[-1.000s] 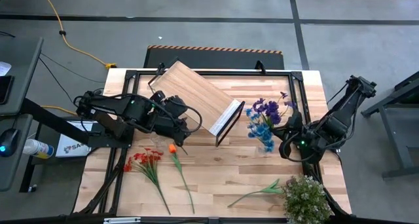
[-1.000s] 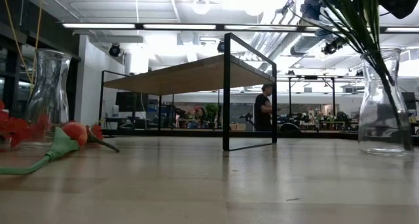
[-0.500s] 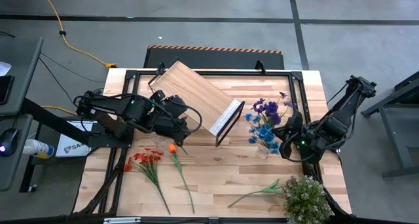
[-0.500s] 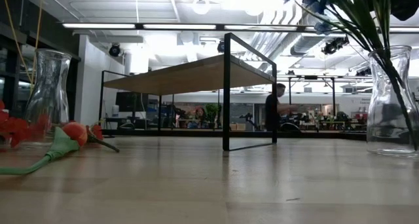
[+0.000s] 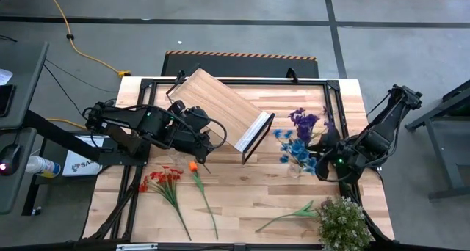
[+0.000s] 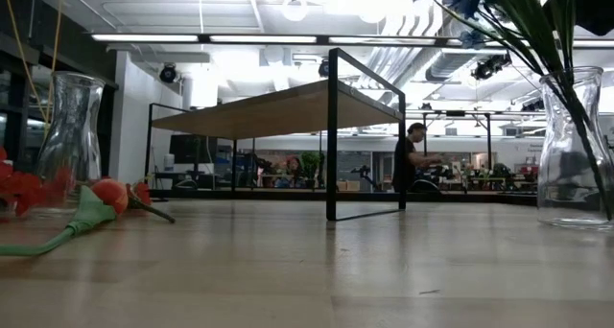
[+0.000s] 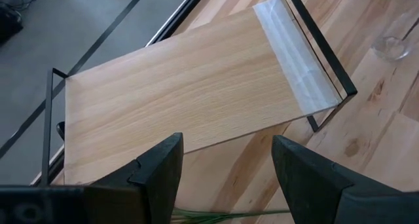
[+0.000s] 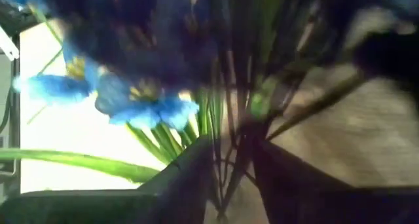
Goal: Pick and place flowers into a vace then onto a shelf
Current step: Put the purple flower into the right transparent vase
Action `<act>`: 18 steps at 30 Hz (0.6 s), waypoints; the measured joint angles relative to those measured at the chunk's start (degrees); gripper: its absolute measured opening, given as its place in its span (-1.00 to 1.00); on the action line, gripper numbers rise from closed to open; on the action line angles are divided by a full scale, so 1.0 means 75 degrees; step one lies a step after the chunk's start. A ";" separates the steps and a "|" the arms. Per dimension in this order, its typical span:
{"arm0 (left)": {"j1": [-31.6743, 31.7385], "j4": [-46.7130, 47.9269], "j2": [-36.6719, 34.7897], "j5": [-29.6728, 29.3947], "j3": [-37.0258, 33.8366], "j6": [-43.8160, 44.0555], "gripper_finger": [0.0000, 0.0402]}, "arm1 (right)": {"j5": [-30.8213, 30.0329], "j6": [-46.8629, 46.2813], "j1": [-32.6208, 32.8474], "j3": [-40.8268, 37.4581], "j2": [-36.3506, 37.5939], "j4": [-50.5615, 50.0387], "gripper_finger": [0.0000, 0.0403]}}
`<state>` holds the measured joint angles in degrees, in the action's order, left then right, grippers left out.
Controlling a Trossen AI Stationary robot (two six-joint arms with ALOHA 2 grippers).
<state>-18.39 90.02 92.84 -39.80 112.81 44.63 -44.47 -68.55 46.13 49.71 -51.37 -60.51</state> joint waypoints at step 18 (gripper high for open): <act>0.0000 -0.0003 0.0000 -0.0057 0.0000 -0.0120 0.33 | 0.1320 -0.0090 0.0006 0.0006 0.0372 0.0107 -0.59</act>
<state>-18.39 90.00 92.84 -40.23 112.81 43.73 -34.57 -69.22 46.17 49.76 -48.58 -59.70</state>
